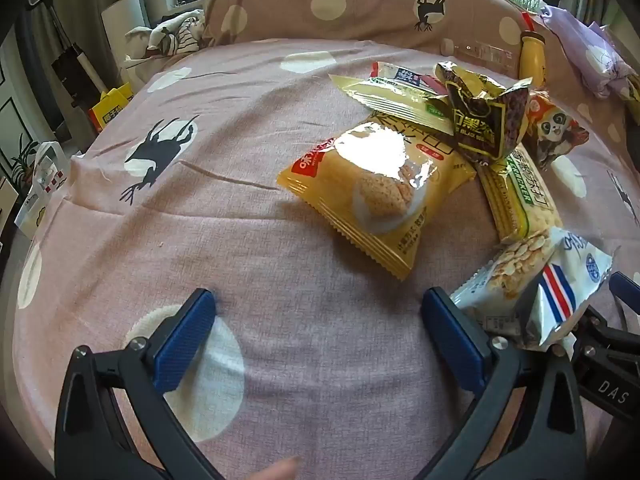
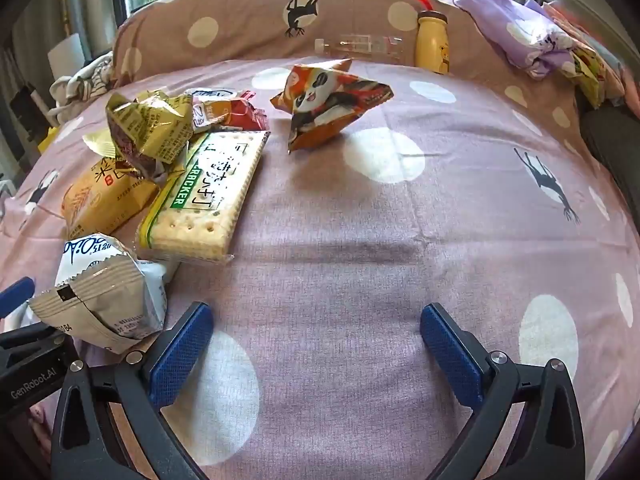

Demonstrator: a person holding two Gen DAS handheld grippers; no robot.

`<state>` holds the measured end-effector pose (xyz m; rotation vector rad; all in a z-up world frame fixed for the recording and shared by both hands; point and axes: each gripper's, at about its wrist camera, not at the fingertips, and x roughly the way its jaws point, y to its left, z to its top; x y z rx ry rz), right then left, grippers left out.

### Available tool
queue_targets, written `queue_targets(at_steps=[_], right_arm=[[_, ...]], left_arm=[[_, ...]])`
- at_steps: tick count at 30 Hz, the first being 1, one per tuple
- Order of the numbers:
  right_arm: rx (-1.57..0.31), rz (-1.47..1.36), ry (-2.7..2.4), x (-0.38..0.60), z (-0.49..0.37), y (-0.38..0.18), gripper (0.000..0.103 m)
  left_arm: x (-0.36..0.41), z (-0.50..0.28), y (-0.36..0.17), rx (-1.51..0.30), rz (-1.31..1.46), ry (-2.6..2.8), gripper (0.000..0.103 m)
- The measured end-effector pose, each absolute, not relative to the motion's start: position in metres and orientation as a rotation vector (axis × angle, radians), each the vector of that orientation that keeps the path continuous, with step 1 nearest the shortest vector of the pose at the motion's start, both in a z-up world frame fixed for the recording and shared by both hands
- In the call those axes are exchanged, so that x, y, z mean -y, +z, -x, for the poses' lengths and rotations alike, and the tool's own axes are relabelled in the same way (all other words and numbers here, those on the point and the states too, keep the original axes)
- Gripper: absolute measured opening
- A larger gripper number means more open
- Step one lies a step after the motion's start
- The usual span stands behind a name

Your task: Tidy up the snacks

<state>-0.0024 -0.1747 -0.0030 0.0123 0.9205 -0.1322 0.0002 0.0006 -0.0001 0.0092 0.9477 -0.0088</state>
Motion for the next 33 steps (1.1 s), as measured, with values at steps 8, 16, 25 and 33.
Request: queue_targets(at_steps=[8,16,25,33], right_arm=[[-0.92,-0.013,-0.132,0.1752,0.0025,-0.003,0.103],[-0.921,-0.013,-0.132,0.1749,0.0023,-0.0031,0.103],[-0.92,-0.013,-0.132,0.1742,0.0023,-0.0031,0.103],[-0.921,-0.013,-0.132,0.1739,0.0022,-0.0032,0.103]], left_arm=[[0.0,-0.0002,0.0007,-0.95,-0.011,-0.007,0.103],[-0.0024,-0.0055,0.0009,-0.957,-0.01,-0.008,0.103],[-0.0023,-0.0053,0.0011,-0.954,-0.011,-0.007,0.103],[-0.0021,-0.0048,0.0011,-0.953,-0.011,-0.007,0.103]])
